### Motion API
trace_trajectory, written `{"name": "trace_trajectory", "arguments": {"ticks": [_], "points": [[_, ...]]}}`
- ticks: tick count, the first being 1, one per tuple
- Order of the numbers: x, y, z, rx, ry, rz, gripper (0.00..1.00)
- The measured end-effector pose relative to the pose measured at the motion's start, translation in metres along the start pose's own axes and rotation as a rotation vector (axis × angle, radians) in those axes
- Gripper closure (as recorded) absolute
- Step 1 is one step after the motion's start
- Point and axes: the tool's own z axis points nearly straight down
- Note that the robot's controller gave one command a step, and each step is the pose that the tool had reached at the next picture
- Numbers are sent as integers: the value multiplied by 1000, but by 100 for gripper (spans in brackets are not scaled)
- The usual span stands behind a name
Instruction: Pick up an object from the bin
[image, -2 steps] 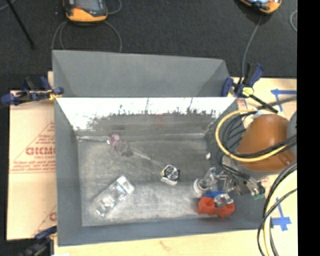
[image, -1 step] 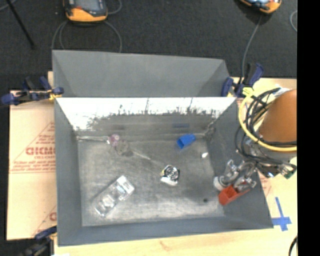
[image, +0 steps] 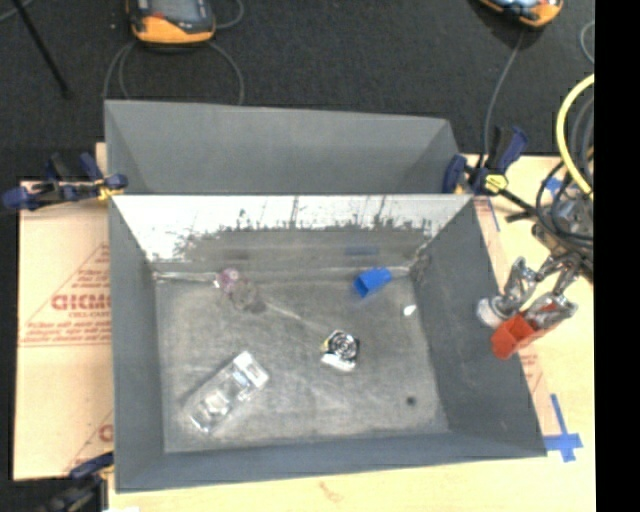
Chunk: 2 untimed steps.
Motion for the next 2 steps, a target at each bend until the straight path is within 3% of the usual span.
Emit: {"name": "trace_trajectory", "arguments": {"ticks": [1,2], "points": [[0,2,4,-9,2,0,0],[-87,-25,170,-13,7,325,0]]}}
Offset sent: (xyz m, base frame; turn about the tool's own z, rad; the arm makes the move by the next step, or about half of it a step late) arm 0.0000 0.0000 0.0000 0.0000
